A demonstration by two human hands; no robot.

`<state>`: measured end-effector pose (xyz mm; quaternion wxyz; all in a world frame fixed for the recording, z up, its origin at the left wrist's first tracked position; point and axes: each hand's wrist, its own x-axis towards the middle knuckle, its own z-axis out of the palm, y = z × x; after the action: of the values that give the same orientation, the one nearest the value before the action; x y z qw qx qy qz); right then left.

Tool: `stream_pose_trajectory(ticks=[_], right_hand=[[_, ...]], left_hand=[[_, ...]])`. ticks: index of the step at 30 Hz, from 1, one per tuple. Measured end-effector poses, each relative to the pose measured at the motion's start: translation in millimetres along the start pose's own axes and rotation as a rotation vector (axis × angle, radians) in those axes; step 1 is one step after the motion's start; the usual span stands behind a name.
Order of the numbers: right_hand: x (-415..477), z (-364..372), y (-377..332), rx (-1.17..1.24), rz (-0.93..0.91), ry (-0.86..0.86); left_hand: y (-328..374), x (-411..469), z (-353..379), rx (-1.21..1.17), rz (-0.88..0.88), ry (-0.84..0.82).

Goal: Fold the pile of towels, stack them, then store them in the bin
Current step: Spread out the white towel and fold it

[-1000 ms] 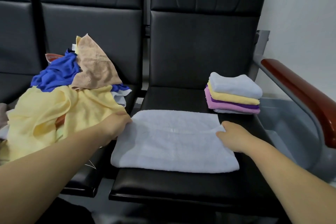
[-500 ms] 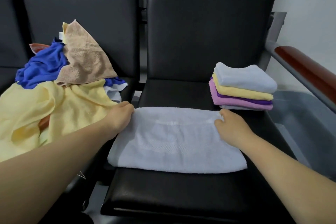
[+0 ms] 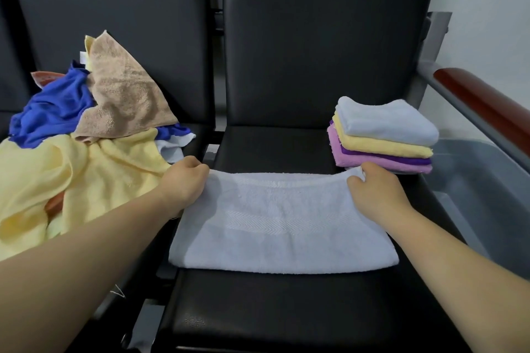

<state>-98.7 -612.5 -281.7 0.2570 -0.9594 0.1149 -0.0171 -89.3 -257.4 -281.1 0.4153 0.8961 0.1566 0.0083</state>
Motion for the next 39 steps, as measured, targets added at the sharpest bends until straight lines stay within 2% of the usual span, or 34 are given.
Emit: stream_pose_trajectory(ticks=[3,10,16,20,23,26,30,31,33,35,39], right_hand=[[4.8,6.0,0.6,0.059,0.027,0.03],[8.4,9.9,0.1,-0.014,0.055,0.025],[4.7,9.2,-1.0,0.072,0.063,0.088],[-3.0,2.2,-8.5,0.14,0.094,0.078],[-11.5,-1.4,-14.2,0.104,0.09,0.061],[-23.6,-3.2,-18.3,0.016,0.066,0.071],[-41.2,-3.3,-20.5,-0.099,-0.051,0.084],[-44.6,-2.8,-21.2,-0.11,-0.116,0.056],[-51.9,-2.5,-22.1,-0.162,-0.235,-0.06],[-57.3,-1.9,-20.8,-0.261,-0.287,-0.173],[-66.0,-2.2,-18.2,-0.421,-0.258,-0.188]], left_hand=[[-2.2,4.0,4.6,0.047,0.02,0.036],[-9.7,11.7,14.6,0.139,0.051,0.052],[-9.8,9.4,17.1,0.182,0.098,0.073],[-3.8,1.0,13.1,0.142,0.03,0.063],[3.4,-8.6,12.0,0.158,0.009,0.042],[10.2,-22.0,16.1,0.209,0.061,0.044],[20.6,-47.5,23.5,0.416,0.211,0.087],[23.5,-53.3,25.6,0.437,0.244,0.056],[28.5,-66.1,32.7,0.409,0.298,-0.107],[31.6,-80.4,44.0,0.461,0.373,-0.253],[33.1,-96.1,59.8,0.715,0.536,-0.277]])
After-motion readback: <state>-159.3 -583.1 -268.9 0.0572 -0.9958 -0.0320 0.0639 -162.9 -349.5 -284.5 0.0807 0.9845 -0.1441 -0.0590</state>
